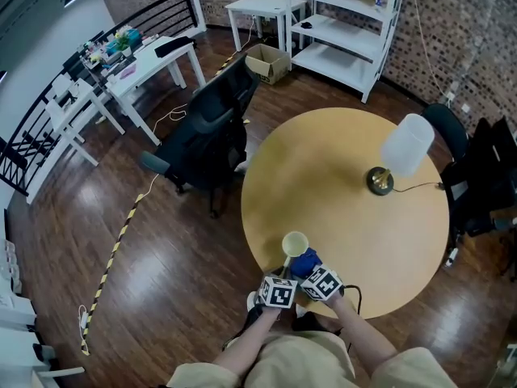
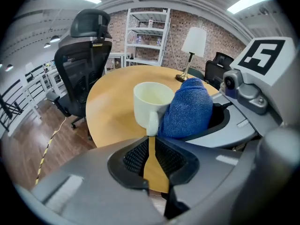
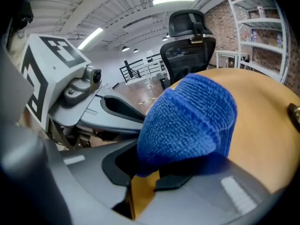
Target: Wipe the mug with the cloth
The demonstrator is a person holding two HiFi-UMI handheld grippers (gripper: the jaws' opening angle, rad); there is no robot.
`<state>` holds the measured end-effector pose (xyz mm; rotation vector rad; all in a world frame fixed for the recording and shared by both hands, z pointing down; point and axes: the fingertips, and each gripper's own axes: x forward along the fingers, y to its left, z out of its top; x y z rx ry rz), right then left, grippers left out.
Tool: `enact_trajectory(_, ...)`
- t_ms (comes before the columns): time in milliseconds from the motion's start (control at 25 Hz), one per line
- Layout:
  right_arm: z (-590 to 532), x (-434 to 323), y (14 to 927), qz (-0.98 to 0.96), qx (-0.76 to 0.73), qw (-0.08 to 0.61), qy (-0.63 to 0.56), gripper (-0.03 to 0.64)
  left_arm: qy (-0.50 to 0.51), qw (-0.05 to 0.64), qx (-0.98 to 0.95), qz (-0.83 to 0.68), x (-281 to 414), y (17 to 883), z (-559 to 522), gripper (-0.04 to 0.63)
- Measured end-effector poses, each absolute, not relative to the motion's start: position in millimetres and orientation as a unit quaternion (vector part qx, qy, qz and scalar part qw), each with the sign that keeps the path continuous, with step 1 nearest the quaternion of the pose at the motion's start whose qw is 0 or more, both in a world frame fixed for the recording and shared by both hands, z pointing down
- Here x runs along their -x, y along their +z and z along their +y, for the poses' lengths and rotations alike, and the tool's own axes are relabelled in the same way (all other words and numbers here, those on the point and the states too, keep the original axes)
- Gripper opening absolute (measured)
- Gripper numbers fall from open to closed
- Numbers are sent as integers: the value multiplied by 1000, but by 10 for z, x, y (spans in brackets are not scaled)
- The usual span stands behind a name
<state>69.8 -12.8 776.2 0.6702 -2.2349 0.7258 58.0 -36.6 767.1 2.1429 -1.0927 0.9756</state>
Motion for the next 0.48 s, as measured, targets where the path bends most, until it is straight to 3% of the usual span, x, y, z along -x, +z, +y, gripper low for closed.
enact_trajectory(480,-98,-752,7721,-864,-253,316,299,61,338,269,-817,-382,-399,7674,-308,1)
